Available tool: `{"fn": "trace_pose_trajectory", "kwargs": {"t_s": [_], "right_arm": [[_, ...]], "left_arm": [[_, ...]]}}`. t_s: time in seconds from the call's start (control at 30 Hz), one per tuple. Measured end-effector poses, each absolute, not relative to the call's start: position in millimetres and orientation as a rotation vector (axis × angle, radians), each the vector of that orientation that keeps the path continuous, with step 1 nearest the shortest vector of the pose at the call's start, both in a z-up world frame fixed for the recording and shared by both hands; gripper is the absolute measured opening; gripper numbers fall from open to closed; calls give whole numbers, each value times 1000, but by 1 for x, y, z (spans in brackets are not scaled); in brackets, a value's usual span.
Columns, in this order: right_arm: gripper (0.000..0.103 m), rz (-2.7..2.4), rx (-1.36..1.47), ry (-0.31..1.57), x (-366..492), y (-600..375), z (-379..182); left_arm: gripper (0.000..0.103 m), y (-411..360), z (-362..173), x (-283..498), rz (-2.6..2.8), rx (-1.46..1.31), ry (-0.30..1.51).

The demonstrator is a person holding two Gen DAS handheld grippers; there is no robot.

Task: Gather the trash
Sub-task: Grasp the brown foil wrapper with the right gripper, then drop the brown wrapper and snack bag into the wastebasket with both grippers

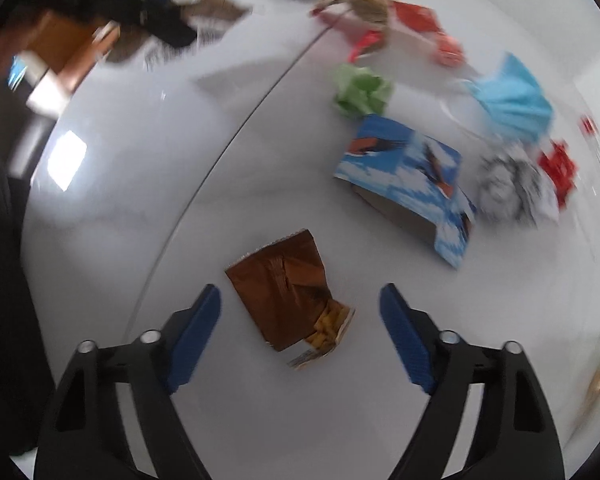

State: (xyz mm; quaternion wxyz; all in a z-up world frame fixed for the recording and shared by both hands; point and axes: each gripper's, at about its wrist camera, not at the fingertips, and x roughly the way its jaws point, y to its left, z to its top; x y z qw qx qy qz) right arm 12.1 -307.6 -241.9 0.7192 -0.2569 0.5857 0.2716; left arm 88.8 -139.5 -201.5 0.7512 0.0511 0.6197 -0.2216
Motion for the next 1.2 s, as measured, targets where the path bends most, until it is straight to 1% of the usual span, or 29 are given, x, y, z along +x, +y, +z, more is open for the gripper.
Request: {"fn": "trace_pose_trajectory", "kwargs": {"t_s": [0.03, 0.17, 0.23, 0.27, 0.37, 0.4, 0.77, 0.9, 1.03, 1.2], "right_arm": [[68, 618, -579, 1302, 13, -308, -243], [61, 670, -604, 1319, 17, -309, -249], [51, 674, -592, 1314, 15, -308, -249], [50, 674, -587, 1313, 14, -309, -248], [41, 669, -529, 1323, 10, -315, -247], [28, 662, -510, 1324, 10, -317, -246], [28, 513, -249, 1338, 4, -341, -234], [28, 432, -127, 1277, 3, -332, -206], [28, 403, -9, 1185, 0, -291, -177], [29, 426, 116, 1143, 7, -208, -168]], "left_arm": [[54, -135, -198, 85, -468, 97, 1350], [54, -119, -187, 75, -417, 74, 1327], [54, -112, -184, 71, -395, 59, 1325], [54, -108, -183, 70, -386, 50, 1325], [54, -97, -182, 66, -365, 33, 1328], [54, -96, -182, 66, -360, 29, 1327], [54, -38, -173, 53, -328, -27, 1300], [54, -7, -172, 49, -327, -25, 1292], [54, 37, -175, 44, -300, -13, 1287], [55, 95, -194, 38, -243, -10, 1315]]}}
